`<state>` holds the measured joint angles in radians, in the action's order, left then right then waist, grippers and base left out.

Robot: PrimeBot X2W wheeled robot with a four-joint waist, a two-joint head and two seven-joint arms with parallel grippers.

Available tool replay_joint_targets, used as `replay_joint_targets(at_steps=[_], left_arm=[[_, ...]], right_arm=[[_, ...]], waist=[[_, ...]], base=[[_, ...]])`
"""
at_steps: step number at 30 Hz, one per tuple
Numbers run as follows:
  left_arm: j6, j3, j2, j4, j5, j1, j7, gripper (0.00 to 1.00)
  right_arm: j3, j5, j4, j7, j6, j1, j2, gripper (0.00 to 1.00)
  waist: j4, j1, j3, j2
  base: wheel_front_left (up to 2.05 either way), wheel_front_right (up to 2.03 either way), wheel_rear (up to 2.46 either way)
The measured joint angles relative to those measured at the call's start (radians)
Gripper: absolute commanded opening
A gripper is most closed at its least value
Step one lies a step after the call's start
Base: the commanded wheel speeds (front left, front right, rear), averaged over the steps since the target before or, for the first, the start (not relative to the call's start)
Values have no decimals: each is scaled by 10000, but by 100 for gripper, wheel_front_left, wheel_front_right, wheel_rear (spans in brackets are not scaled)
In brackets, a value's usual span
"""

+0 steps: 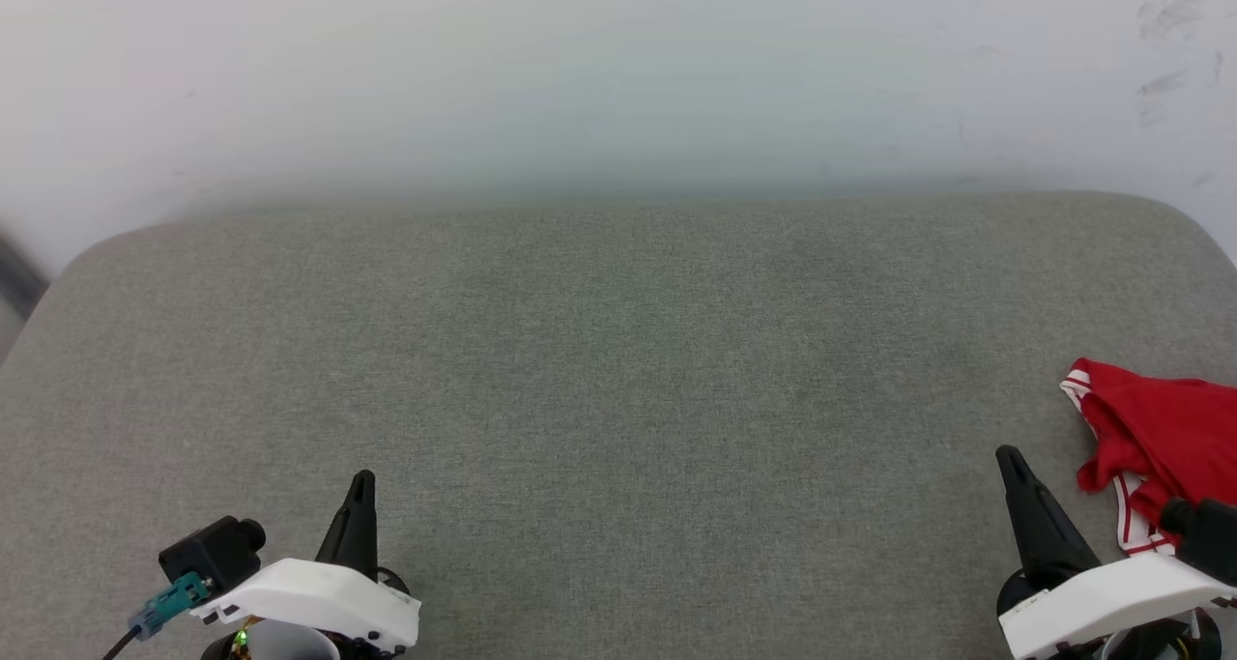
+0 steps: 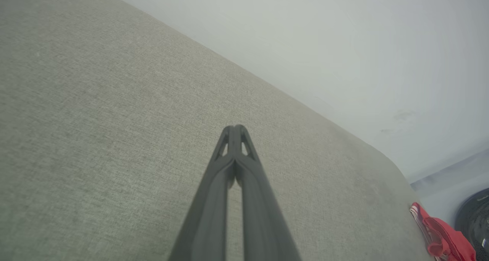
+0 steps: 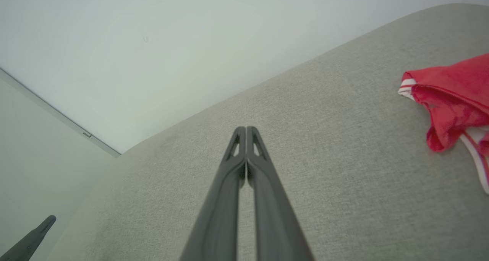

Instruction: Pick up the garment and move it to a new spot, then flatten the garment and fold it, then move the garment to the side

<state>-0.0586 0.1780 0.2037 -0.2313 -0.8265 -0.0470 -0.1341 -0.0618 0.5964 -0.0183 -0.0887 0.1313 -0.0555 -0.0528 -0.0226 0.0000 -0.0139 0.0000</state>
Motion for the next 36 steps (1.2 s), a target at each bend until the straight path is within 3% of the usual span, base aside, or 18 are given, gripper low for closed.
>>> replay_joint_targets(at_steps=[36], left_arm=[[867,-1354,-704,-58,-3703,-239,1141,0]], right_arm=[[-201,4807,-1072,-63,-2,763,-12,0]], waist=[[83,0,63,0]], base=[[0,0,0]])
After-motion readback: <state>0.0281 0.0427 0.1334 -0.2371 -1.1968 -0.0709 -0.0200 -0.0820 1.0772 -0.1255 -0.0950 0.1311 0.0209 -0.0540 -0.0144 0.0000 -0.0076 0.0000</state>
